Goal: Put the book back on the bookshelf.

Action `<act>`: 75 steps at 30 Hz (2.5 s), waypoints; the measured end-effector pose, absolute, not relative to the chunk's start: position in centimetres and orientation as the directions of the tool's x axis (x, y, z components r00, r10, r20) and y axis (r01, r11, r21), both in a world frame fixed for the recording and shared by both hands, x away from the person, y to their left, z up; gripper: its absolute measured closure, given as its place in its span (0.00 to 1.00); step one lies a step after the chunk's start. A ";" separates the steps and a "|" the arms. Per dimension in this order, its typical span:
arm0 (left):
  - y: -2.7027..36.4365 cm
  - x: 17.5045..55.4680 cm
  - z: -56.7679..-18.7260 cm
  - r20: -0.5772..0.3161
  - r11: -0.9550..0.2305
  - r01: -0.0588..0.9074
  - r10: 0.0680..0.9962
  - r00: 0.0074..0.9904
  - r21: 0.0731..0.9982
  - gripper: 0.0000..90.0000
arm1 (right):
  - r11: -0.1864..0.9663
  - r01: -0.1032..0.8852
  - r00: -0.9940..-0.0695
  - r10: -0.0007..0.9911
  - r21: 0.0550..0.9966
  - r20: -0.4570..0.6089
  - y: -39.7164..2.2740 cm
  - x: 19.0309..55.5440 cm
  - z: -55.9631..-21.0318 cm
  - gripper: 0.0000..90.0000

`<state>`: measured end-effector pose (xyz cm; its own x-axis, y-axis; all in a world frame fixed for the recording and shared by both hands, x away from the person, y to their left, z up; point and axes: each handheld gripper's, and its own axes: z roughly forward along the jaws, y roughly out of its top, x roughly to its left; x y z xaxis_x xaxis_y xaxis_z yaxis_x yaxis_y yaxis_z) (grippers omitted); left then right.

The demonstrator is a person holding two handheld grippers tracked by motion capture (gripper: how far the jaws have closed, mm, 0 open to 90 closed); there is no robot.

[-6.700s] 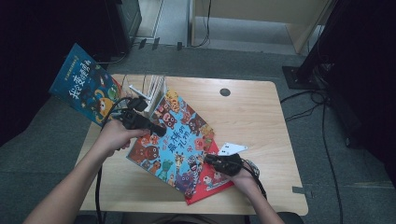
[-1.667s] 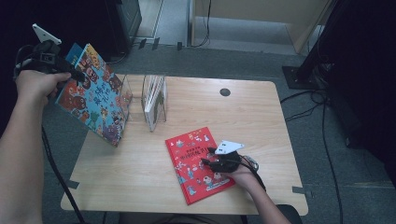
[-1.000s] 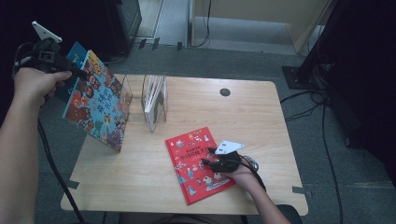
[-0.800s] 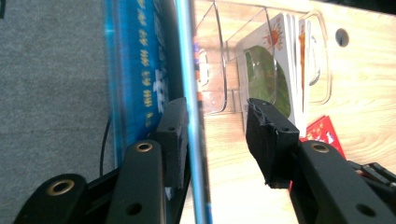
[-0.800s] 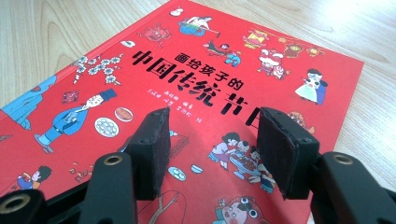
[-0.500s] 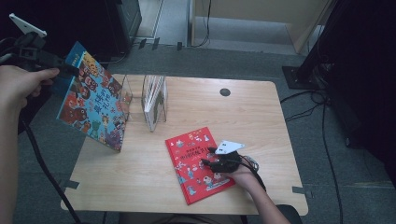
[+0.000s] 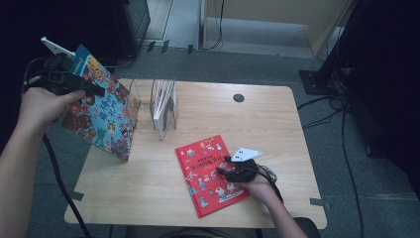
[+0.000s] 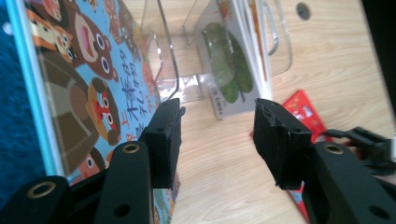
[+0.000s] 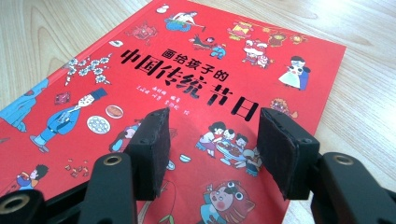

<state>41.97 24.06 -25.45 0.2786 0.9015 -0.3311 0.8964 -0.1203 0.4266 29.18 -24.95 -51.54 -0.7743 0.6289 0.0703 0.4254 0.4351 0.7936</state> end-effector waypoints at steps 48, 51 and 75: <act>16.8 37.9 -36.9 -0.385 -0.217 0.846 0.816 0.431 0.487 0.46 | 0.399 0.460 -0.741 0.665 0.793 0.095 -27.3 26.5 -51.5 0.49; 16.1 37.6 -37.9 -0.392 -0.229 0.847 0.808 0.440 0.479 0.46 | 0.400 0.460 -0.741 0.665 0.793 0.094 -27.4 26.2 -51.5 0.49; 11.0 36.5 -41.9 -0.367 -0.360 0.784 0.733 0.573 0.506 0.58 | 0.386 0.479 -0.718 0.689 0.788 0.099 -28.5 24.2 -51.9 0.44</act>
